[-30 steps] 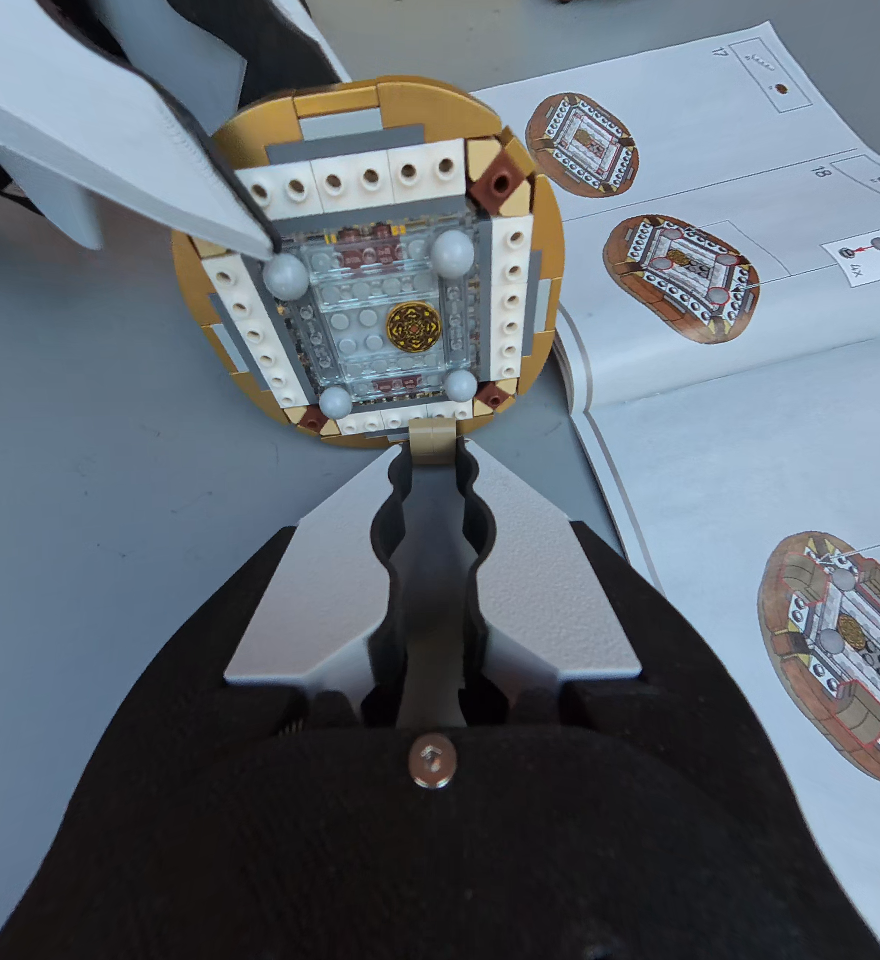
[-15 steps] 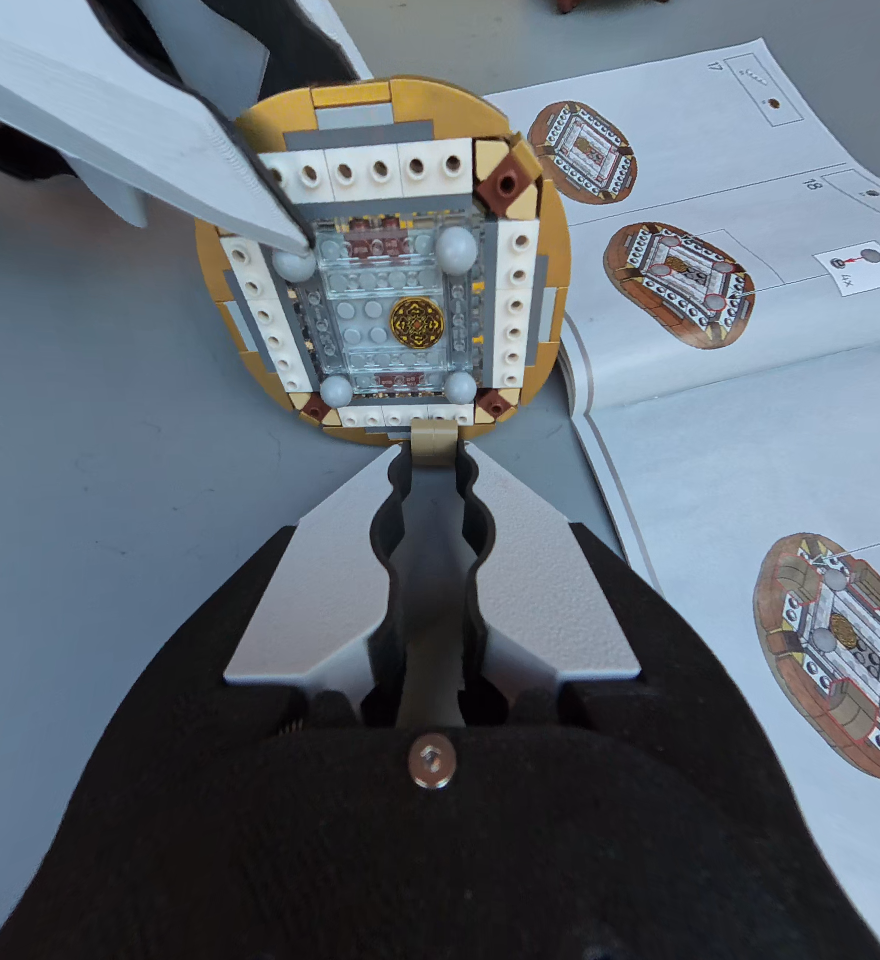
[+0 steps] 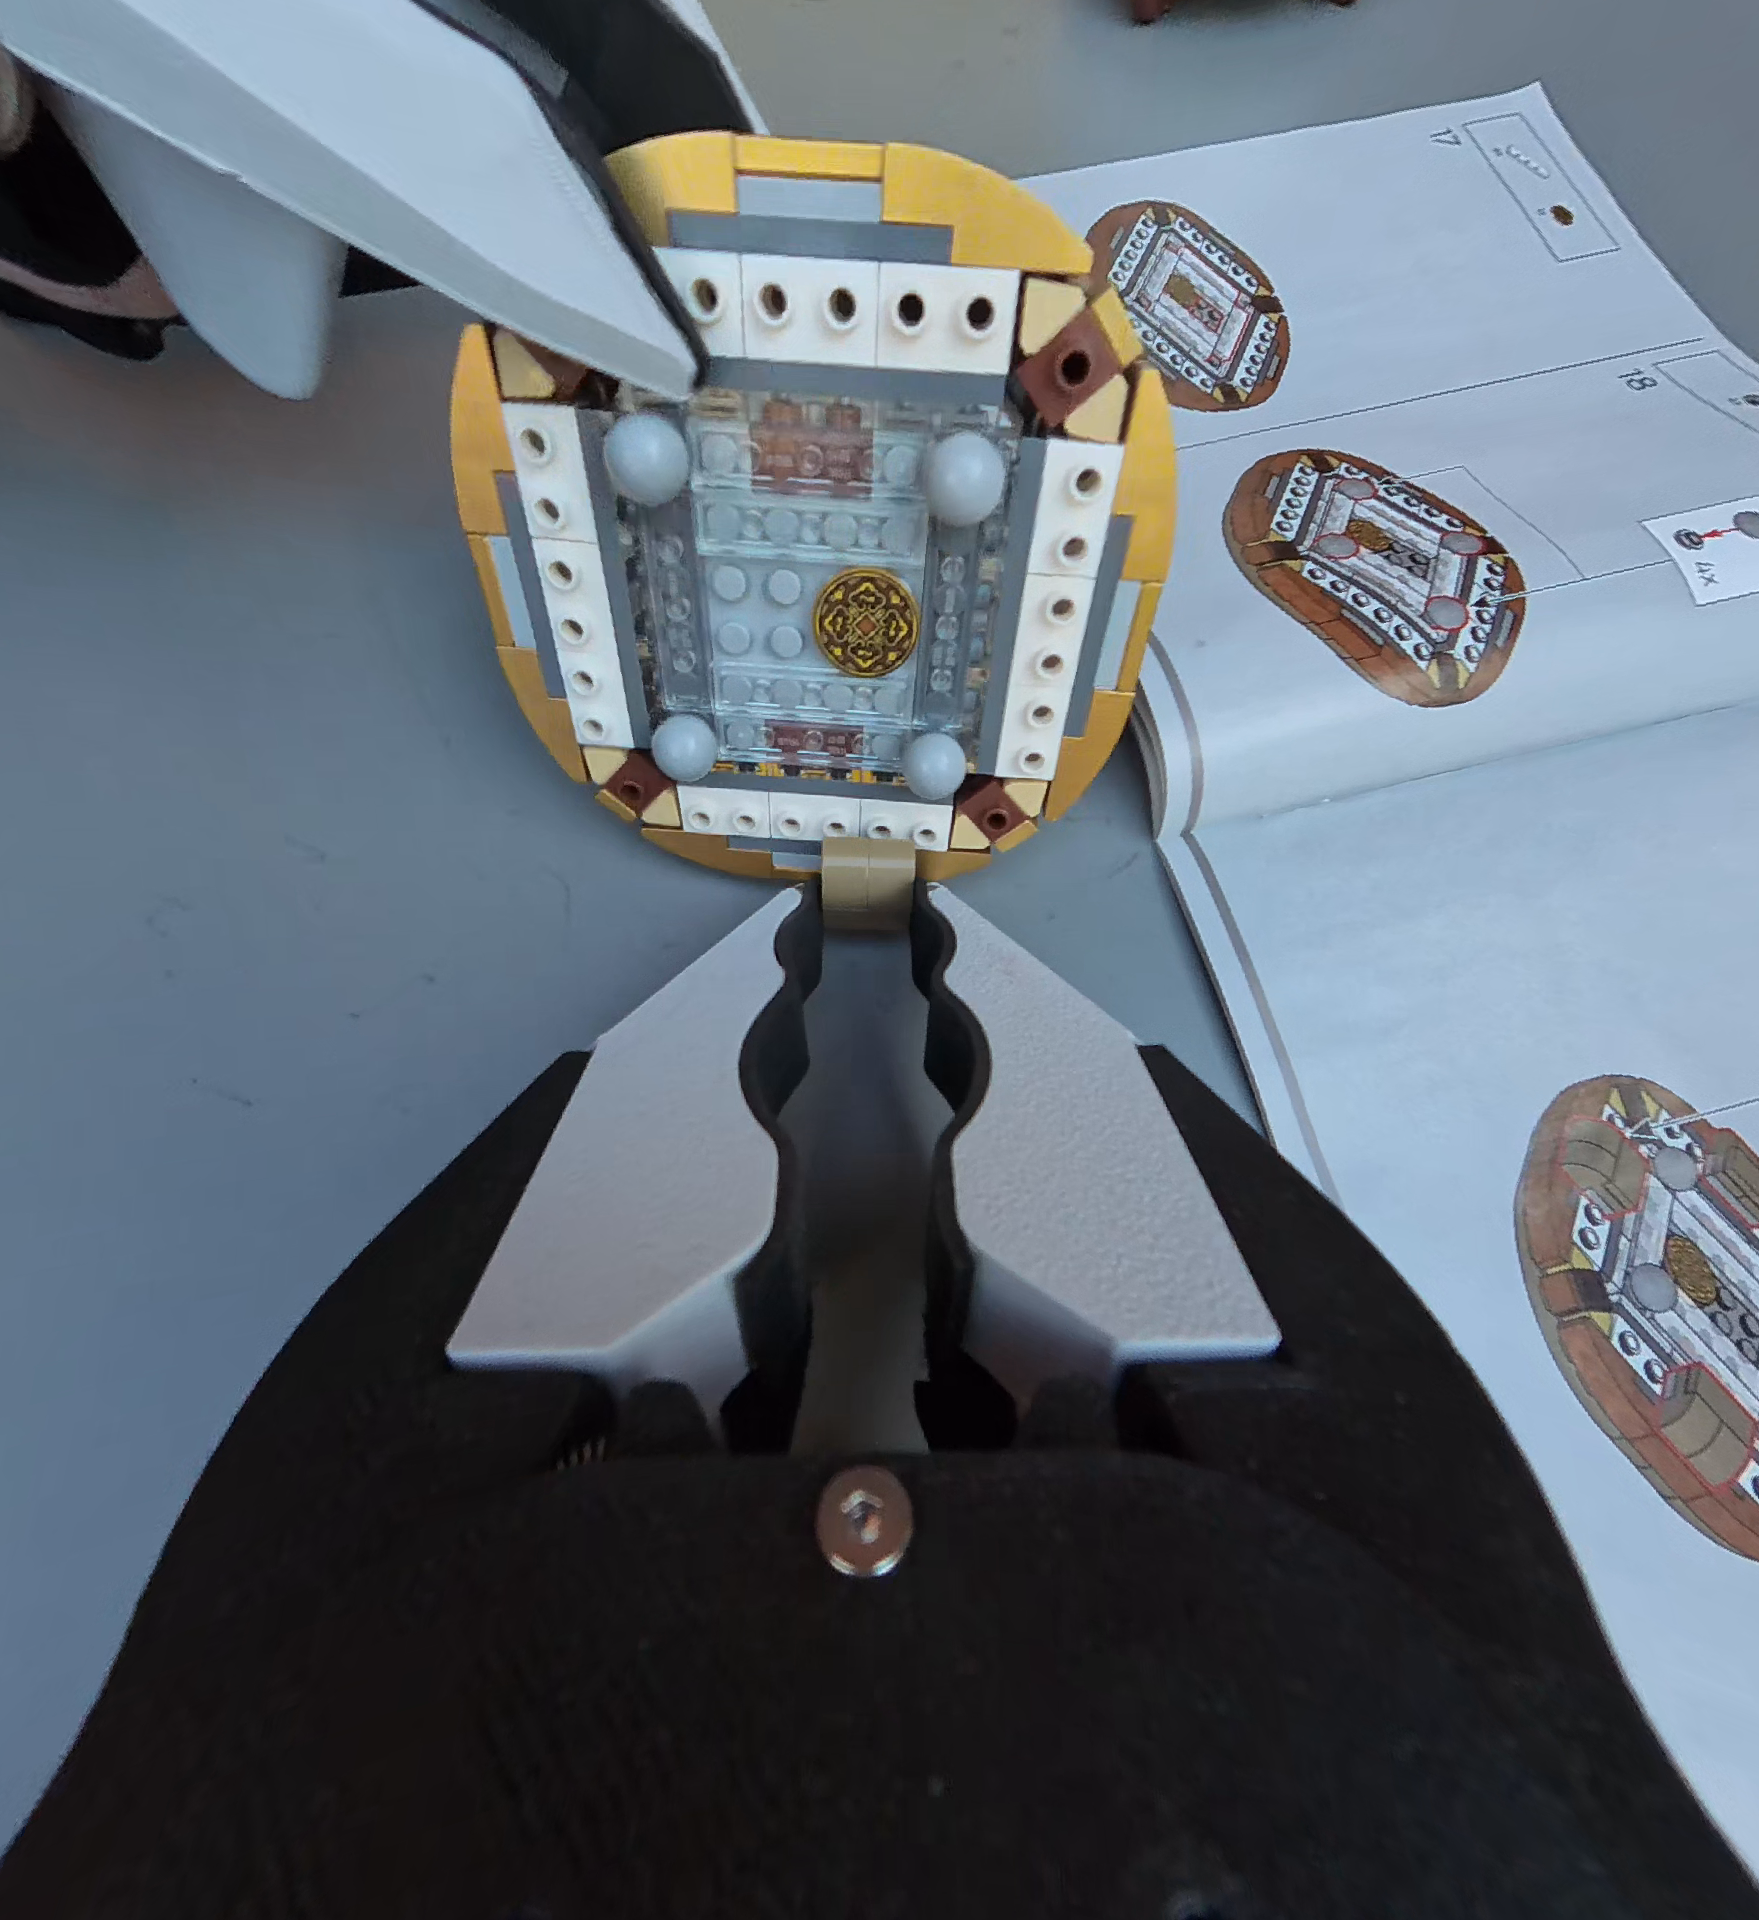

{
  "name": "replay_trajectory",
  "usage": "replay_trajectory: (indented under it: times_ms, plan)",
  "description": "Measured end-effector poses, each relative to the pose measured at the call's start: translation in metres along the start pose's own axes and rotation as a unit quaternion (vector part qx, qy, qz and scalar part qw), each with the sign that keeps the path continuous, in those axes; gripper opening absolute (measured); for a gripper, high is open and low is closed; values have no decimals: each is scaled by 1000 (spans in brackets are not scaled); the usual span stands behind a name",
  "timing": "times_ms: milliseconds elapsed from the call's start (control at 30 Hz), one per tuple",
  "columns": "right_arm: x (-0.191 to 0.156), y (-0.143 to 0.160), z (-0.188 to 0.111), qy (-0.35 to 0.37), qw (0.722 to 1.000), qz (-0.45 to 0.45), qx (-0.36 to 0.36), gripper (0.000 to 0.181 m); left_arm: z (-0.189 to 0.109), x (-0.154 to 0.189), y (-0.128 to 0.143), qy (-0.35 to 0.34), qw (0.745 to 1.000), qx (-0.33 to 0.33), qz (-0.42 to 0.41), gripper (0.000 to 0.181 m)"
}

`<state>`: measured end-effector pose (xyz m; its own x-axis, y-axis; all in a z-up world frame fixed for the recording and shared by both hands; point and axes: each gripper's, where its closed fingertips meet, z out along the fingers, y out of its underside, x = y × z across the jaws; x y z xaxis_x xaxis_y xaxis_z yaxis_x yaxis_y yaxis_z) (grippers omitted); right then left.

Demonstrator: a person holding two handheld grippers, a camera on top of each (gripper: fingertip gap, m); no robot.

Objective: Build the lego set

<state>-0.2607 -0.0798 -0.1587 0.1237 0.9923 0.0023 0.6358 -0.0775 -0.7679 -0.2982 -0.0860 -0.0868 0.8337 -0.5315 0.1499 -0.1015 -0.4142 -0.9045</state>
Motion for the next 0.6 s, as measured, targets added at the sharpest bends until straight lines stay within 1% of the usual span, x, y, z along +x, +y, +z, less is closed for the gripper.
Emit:
replay_trajectory:
  times_ms: [33, 133, 200, 300, 433, 600]
  plan:
    - [0, 0, 0, 0, 1000, 1, 1, 16, 1, 8, 0, 25, 999, -3, -21, 25]
    - [0, 0, 1, -4, 1000, 6, 0, 16, 4, 28, 6, 99, 990, -34, -96, 29]
    - [0, 0, 1, -5, 1000, 5, 1, 16, 5, 24, 6, 93, 989, -35, -110, 28]
    - [-1, 0, 1, -5, 1000, 3, 1, 16, 4, 23, 7, 108, 984, -40, -136, 27]
    - [-2, 0, 1, -4, 1000, 0, 0, 16, 2, 20, 8, 109, 981, -47, -152, 30]
    - [-2, 0, 1, -4, 1000, -1, 0, 16, 0, 24, 4, 158, 965, -33, -207, 30]
